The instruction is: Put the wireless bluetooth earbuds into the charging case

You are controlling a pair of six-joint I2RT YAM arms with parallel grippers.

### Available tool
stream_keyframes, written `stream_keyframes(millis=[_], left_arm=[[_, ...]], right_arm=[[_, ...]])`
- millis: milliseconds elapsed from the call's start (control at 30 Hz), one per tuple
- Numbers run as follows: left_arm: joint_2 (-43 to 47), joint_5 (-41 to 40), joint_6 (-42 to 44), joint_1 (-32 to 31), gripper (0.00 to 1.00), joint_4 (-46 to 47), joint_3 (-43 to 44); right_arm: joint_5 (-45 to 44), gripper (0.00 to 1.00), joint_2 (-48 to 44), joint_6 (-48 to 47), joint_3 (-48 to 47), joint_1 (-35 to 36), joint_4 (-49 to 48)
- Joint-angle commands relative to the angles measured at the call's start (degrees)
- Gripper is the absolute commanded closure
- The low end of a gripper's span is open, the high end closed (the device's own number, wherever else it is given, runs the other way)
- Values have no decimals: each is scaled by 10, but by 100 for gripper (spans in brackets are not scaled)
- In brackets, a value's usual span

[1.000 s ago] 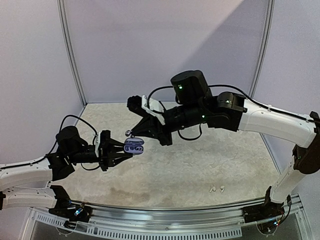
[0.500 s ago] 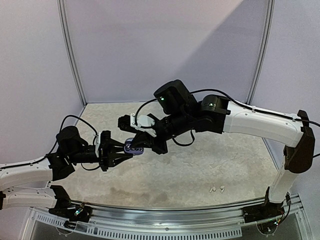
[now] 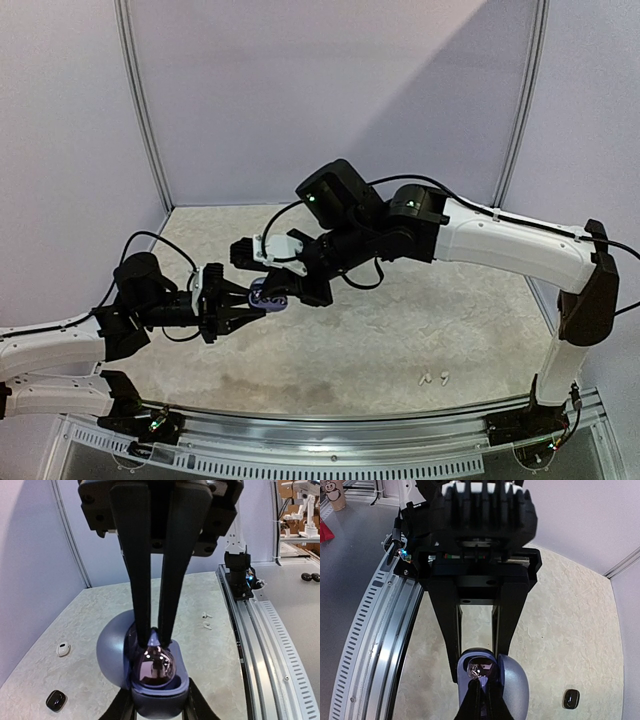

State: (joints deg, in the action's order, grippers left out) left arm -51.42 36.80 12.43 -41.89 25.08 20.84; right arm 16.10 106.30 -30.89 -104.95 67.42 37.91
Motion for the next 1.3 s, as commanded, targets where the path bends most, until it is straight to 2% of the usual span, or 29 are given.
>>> stream_keyframes(millis=[0,167,467,733,1067,1267], left_arm=[[-2,11,8,-2,100,11,-3],[-1,9,10,-2,100,8,-2],[2,9,8,-3,100,8,-6],[2,10,8,-4,100,7,-5],[6,2,-3,-4,100,4,-10],[5,-1,-10,-4,100,6,-10]], right_arm=[[-21,95,26,-15,-19,8,26],[-27,97,32,-24,-22,9,42],[-31,87,38,-29,-34,12,58],[-47,85,47,-22,-45,13,42],[-45,68,23,-2,-44,14,37],[-70,66,-6,8,-31,13,29]])
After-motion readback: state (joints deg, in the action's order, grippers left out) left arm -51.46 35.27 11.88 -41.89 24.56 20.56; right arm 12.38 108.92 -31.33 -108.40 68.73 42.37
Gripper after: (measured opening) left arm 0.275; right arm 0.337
